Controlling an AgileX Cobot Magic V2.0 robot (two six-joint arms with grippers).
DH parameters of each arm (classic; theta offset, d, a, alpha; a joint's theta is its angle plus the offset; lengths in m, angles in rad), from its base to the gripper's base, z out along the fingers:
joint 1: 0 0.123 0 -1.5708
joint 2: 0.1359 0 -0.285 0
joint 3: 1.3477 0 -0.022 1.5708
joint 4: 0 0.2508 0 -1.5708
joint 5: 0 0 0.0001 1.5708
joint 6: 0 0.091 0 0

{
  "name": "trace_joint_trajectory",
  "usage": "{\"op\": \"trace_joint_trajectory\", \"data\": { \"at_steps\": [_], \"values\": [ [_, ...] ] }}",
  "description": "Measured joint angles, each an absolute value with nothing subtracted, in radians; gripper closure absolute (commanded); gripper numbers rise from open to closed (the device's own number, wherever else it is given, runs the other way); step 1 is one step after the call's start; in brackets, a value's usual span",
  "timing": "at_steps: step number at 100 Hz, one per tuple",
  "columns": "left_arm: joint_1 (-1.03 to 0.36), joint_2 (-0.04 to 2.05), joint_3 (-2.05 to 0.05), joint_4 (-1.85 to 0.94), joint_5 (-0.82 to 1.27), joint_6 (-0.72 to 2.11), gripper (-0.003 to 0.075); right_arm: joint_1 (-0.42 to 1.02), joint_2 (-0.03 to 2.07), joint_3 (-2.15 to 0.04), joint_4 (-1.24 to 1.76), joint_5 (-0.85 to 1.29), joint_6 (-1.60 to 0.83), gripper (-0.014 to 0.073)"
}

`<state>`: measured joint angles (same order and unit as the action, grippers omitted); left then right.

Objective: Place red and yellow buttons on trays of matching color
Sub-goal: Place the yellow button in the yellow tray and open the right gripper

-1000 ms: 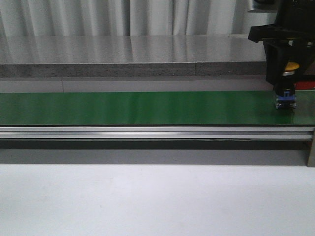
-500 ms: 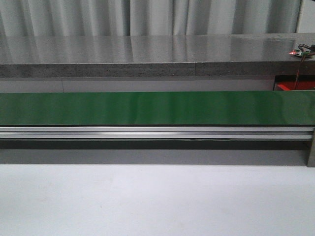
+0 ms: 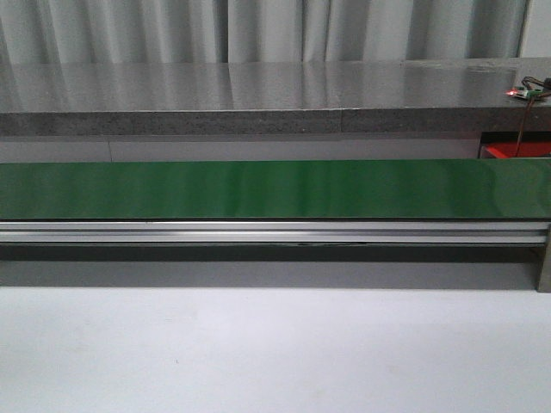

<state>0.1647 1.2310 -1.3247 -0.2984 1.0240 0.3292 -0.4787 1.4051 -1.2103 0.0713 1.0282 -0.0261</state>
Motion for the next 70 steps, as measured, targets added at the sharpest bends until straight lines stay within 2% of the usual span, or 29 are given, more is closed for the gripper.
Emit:
{"op": "trace_joint_trajectory", "data": {
  "at_steps": [22,54,61,70],
  "values": [
    [0.165,1.231,-1.325,-0.298,1.024,0.329,0.074,-0.521,1.475,-1.181,0.073,0.925,0.0,0.0421],
    [0.165,1.231,-1.325,-0.298,1.024,0.329,0.074,-0.527,1.698,-1.18,0.096,0.801,0.0,0.0417],
    [0.165,1.231,-1.325,-0.298,1.024,0.329,0.074,-0.529,1.736,-1.18,0.096,0.783,0.01,0.0371],
    [0.165,1.231,-1.325,-0.298,1.024,0.329,0.074,-0.538,1.774,-1.18,0.097,0.764,0.012,0.0211]
  ]
}}
